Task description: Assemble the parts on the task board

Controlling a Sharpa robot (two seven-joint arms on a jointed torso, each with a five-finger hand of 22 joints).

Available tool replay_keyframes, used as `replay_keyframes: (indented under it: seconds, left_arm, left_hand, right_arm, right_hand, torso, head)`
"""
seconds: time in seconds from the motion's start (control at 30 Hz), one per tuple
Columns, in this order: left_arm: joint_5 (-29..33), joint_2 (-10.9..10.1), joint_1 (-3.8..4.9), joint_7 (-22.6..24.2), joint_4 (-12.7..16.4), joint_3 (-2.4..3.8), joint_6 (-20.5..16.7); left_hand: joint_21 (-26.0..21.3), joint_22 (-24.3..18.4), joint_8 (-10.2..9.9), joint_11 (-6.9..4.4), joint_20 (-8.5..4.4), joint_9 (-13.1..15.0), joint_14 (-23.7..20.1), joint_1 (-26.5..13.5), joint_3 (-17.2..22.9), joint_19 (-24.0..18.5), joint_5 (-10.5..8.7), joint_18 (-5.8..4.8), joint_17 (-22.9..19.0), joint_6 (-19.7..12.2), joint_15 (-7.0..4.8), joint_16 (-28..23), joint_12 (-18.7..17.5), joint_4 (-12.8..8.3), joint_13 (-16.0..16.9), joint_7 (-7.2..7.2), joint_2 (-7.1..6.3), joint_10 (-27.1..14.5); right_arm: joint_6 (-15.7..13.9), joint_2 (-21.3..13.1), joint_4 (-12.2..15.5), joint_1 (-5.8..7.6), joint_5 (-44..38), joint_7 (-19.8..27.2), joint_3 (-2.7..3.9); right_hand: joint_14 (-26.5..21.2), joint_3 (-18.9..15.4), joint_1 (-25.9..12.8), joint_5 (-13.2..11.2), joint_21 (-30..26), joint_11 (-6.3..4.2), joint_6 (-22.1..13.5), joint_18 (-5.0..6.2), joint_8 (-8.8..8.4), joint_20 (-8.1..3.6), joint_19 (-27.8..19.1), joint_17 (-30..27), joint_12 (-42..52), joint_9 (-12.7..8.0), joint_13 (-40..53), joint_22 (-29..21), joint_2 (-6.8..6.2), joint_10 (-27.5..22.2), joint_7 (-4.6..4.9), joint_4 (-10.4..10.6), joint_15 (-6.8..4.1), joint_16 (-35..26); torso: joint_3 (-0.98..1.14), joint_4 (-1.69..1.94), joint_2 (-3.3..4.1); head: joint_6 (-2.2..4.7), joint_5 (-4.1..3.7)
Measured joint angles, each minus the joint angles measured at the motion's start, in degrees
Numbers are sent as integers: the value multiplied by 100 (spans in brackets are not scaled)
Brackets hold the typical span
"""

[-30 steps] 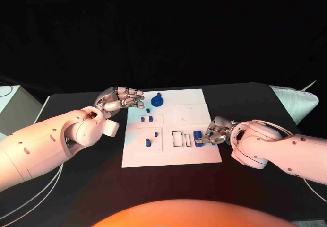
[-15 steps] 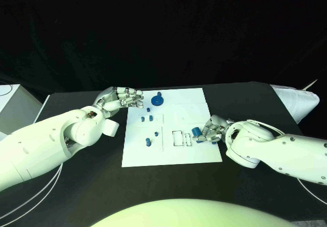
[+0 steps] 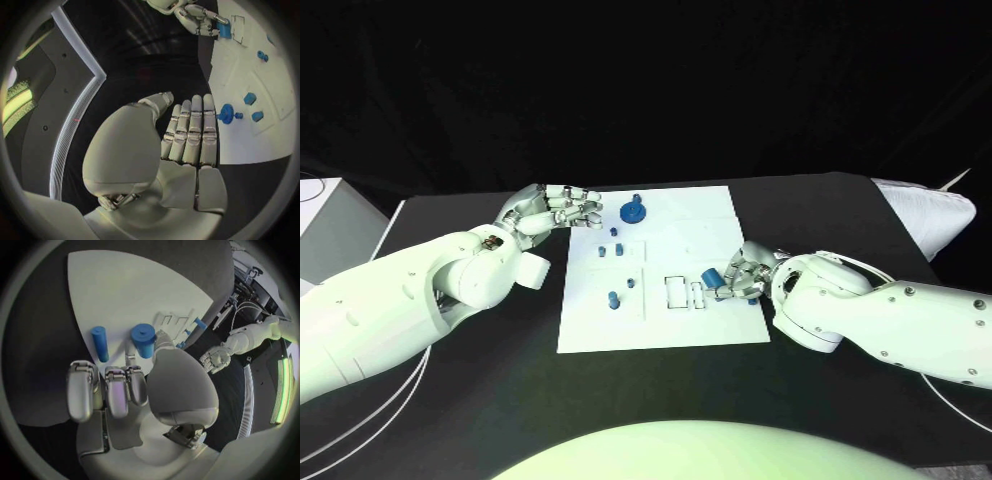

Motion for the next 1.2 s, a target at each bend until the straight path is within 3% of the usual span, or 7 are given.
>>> replay_keyframes:
  seconds: [0.4,0.77,1.2]
  left_arm:
    - [6,-14,0,-9,4,0,28]
    - [16,-17,0,-11,9,0,61]
    - [29,-17,0,-11,20,0,89]
  left_hand:
    - [0,0,0,0,0,0,0,0,0,0,0,0,6,0,0,0,-22,0,0,0,0,0]
    - [0,0,0,0,0,1,0,0,0,0,0,0,6,0,0,0,-21,0,0,0,0,0]
    - [0,0,0,0,0,1,0,0,0,0,0,0,10,0,0,0,-21,0,-1,0,0,0]
  right_arm:
    - [-215,-215,348,-15,193,25,-19]
    - [-400,-340,705,202,575,55,25]
    - [-400,80,566,166,814,88,2]
  right_hand:
    - [0,142,112,362,67,0,62,0,-49,0,0,-1,0,-95,-1,-1,91,-1,-38,18,0,0]
    - [0,167,73,428,67,0,74,0,-24,0,0,-1,0,-81,-1,4,126,-1,-51,24,0,0]
    - [0,166,71,427,89,0,74,0,-27,0,0,-1,0,-85,3,3,124,-1,-51,24,0,0]
  torso:
    - [3,1,12]
    - [-3,5,19]
    - [2,15,33]
  head:
    - [20,-3]
    - [44,-18]
    - [37,-15]
